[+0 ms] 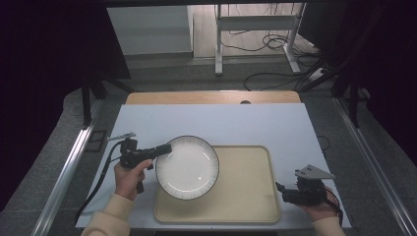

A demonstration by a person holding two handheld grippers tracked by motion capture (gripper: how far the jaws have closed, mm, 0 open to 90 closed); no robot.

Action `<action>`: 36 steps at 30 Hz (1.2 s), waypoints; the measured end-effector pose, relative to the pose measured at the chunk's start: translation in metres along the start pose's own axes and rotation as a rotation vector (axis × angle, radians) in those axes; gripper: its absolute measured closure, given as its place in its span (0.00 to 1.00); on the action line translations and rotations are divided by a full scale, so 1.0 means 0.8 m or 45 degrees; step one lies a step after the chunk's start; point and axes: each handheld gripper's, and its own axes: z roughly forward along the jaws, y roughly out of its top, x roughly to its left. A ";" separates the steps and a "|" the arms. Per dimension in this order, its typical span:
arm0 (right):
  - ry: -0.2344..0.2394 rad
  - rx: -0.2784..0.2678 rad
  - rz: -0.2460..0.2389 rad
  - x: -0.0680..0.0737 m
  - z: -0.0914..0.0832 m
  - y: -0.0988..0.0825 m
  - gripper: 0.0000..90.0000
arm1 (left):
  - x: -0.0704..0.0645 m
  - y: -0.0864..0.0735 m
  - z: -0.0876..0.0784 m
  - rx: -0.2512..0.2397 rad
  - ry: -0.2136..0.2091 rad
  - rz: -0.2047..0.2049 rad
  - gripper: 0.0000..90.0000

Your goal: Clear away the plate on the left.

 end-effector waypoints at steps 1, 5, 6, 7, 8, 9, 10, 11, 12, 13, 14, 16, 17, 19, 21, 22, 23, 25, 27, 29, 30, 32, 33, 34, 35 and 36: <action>-0.001 0.000 0.000 0.000 0.000 0.000 0.20 | -0.001 -0.001 0.002 -0.002 -0.006 0.003 0.89; -0.006 0.001 0.002 0.000 0.000 0.000 0.20 | -0.006 -0.003 0.013 0.014 -0.017 0.003 0.89; -0.006 0.001 0.002 0.000 0.000 0.000 0.20 | -0.006 -0.003 0.013 0.014 -0.017 0.003 0.89; -0.007 0.002 0.002 0.000 0.000 0.000 0.20 | -0.007 -0.003 0.016 0.022 -0.019 0.006 0.89; -0.006 0.002 0.002 0.000 0.000 0.000 0.20 | -0.008 -0.003 0.019 0.022 -0.021 0.002 0.89; -0.007 0.002 0.001 0.000 0.000 0.000 0.20 | -0.009 -0.004 0.020 0.030 -0.024 0.005 0.89; -0.007 0.003 0.001 0.000 0.000 0.000 0.20 | -0.010 -0.005 0.024 0.035 -0.025 0.005 0.89; -0.007 0.003 0.002 0.000 0.000 0.000 0.20 | -0.012 -0.005 0.026 0.036 -0.025 0.003 0.89; -0.007 0.003 0.002 0.000 0.000 0.000 0.20 | -0.013 -0.005 0.029 0.043 -0.029 0.006 0.89; -0.007 0.003 0.002 0.000 0.000 0.000 0.20 | -0.014 -0.006 0.031 0.052 -0.030 0.012 0.89; -0.007 0.003 0.002 0.000 0.000 0.000 0.20 | -0.014 -0.006 0.031 0.052 -0.030 0.012 0.89; -0.008 0.003 0.003 0.000 0.000 0.000 0.20 | -0.017 -0.007 0.039 0.065 -0.034 0.016 0.89; -0.008 0.003 0.004 0.000 0.000 0.000 0.20 | -0.018 -0.008 0.041 0.068 -0.034 0.016 0.89; -0.008 0.005 0.006 -0.001 0.000 0.000 0.20 | -0.020 -0.010 0.046 0.080 -0.036 0.017 0.89; -0.008 0.007 0.006 -0.001 0.001 0.000 0.20 | -0.023 -0.012 0.051 0.093 -0.039 0.027 0.89; -0.008 0.007 0.006 -0.001 0.001 0.000 0.20 | -0.025 -0.013 0.054 0.097 -0.042 0.027 0.89; -0.008 0.006 0.007 -0.001 0.001 0.000 0.20 | -0.025 -0.013 0.055 0.104 -0.044 0.031 0.89; -0.008 0.007 0.006 -0.001 0.001 0.000 0.20 | -0.026 -0.014 0.058 0.106 -0.048 0.032 0.89; -0.007 0.008 0.006 -0.001 0.001 0.000 0.20 | -0.029 -0.017 0.064 0.112 -0.054 0.028 0.89; -0.007 0.009 0.005 -0.001 0.001 0.000 0.20 | -0.028 -0.019 0.068 0.116 -0.056 0.028 0.89; -0.007 0.010 0.005 -0.001 0.001 0.000 0.20 | -0.028 -0.021 0.071 0.116 -0.056 0.022 0.89; -0.008 0.009 0.009 -0.001 0.001 0.000 0.20 | -0.027 -0.026 0.077 0.127 -0.053 0.017 0.89; -0.008 0.009 0.009 -0.001 0.001 0.000 0.20 | -0.027 -0.028 0.080 0.134 -0.048 0.017 0.89; -0.009 0.009 0.010 -0.001 0.001 0.000 0.20 | -0.027 -0.030 0.082 0.136 -0.043 0.014 0.89; -0.009 0.009 0.008 -0.001 0.001 0.000 0.20 | -0.026 -0.030 0.083 0.143 -0.041 0.018 0.89; -0.009 0.009 0.008 -0.001 0.001 0.000 0.20 | -0.026 -0.030 0.083 0.143 -0.041 0.018 0.89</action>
